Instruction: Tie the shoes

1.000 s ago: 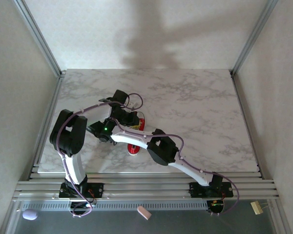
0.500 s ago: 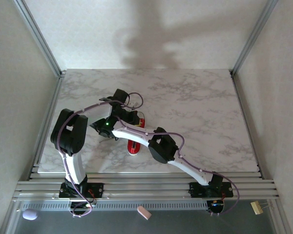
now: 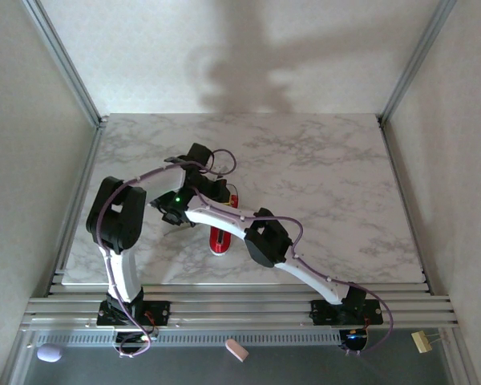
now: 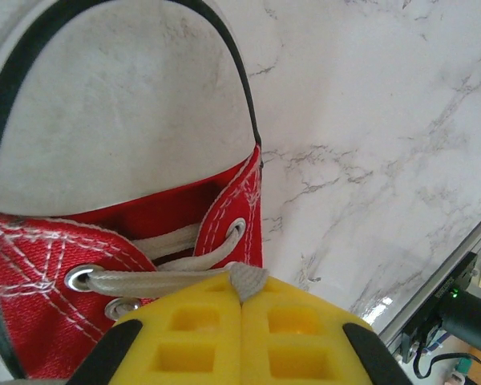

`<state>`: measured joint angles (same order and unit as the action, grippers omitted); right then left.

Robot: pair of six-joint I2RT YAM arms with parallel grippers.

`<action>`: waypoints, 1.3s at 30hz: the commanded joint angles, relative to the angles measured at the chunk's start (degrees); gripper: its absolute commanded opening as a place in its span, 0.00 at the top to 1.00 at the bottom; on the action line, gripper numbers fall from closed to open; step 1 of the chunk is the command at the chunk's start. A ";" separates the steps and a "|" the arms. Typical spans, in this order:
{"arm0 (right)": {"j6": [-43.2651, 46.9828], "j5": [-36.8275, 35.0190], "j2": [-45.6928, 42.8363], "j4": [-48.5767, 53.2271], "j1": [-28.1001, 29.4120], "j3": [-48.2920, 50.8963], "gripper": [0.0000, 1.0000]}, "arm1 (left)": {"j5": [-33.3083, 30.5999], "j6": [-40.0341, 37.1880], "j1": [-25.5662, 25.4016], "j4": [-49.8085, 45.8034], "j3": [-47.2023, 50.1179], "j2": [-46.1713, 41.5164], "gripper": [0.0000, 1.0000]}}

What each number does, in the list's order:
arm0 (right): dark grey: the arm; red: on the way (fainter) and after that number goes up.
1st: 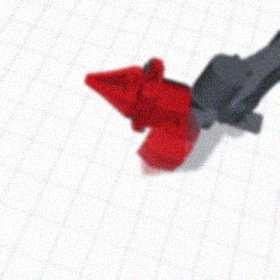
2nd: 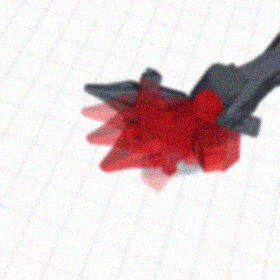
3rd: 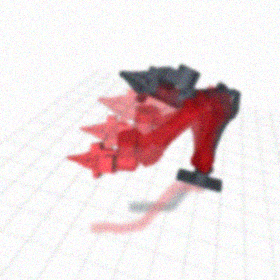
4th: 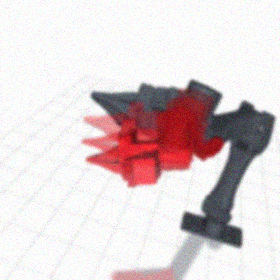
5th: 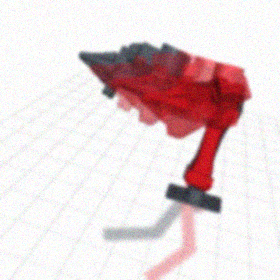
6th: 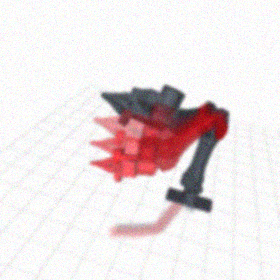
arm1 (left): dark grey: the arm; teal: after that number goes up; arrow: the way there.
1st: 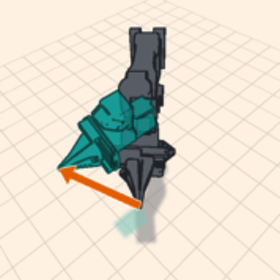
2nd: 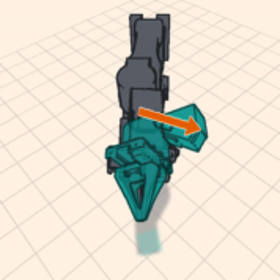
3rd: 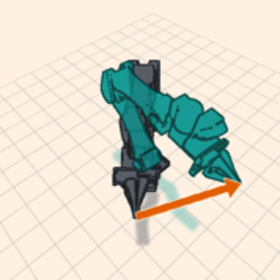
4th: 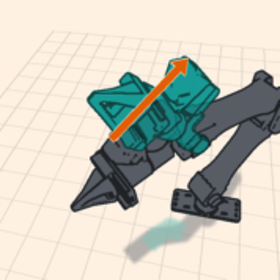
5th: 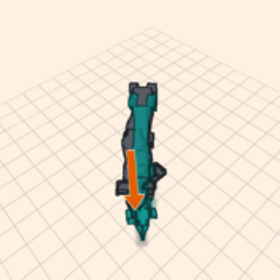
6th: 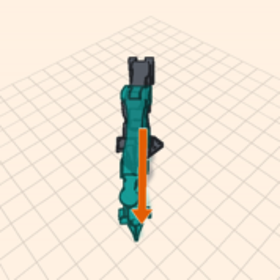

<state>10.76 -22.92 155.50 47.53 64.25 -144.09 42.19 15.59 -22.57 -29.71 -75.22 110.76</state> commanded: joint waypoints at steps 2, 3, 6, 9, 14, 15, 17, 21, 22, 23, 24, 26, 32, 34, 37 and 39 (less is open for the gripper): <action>-1.79 2.94 5.44 9.14 -6.89 0.92 0.71 | -1.05 -1.01 -0.10 -1.19 1.22 3.72 1.00; -1.80 3.18 5.42 9.15 -7.02 0.92 0.73 | -1.06 -1.01 -0.09 -1.16 1.13 3.81 1.00; -1.49 3.28 5.43 9.05 -7.06 0.92 0.81 | -1.06 -0.92 -0.10 -1.18 1.08 3.78 1.00; -1.36 3.23 5.25 9.04 -7.12 1.20 0.88 | -1.06 -0.76 -0.10 -1.22 1.10 3.83 1.00; -0.65 3.15 2.92 7.45 -6.41 3.56 1.00 | -1.24 -0.79 -0.04 -1.04 1.22 3.66 1.00; -0.13 2.85 1.65 6.14 -5.88 5.15 1.00 | -1.16 -0.77 -0.05 -0.95 1.22 3.50 1.00; 1.15 2.32 -1.35 2.83 -4.37 8.89 1.00 | -1.00 -0.74 -0.11 -0.63 1.26 3.27 1.00; 2.85 0.85 -7.25 -3.65 -0.86 15.71 1.00 | -0.73 -1.08 -0.02 -0.43 1.29 2.73 1.00; 3.14 0.34 -8.42 -4.88 -0.20 17.05 1.00 | -0.61 -1.22 -0.02 -0.37 1.26 2.56 1.00; 3.51 -0.19 -9.40 -6.20 0.45 18.40 1.00 | -0.54 -1.35 -0.03 -0.19 1.47 2.23 1.00; 3.80 -1.22 -10.59 -7.50 1.28 20.03 1.00 | -0.55 -1.44 -0.02 -0.13 1.69 2.03 1.00; 4.18 -2.78 -12.55 -9.61 2.22 22.60 1.00 | -0.44 -1.69 -0.07 0.05 2.00 1.51 1.00; 5.47 -6.71 -19.41 -17.42 4.19 31.00 1.00 | -0.10 -2.06 -0.01 1.28 3.13 0.11 1.00; 6.12 -7.13 -20.90 -19.16 4.74 32.56 1.00 | -0.01 -2.18 0.00 1.49 3.23 -0.19 1.00; 7.65 -7.77 -22.16 -20.90 5.94 33.51 1.00 | 0.16 -2.31 0.13 1.68 3.24 -0.67 1.00; 9.16 -7.93 -22.38 -21.78 7.08 33.94 1.00 | 0.30 -2.41 0.16 1.83 3.16 -0.81 1.00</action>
<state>17.87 -28.95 136.46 29.50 69.71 -110.83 42.30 14.52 -22.79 -27.05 -73.25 111.26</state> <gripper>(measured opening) 0.061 0.038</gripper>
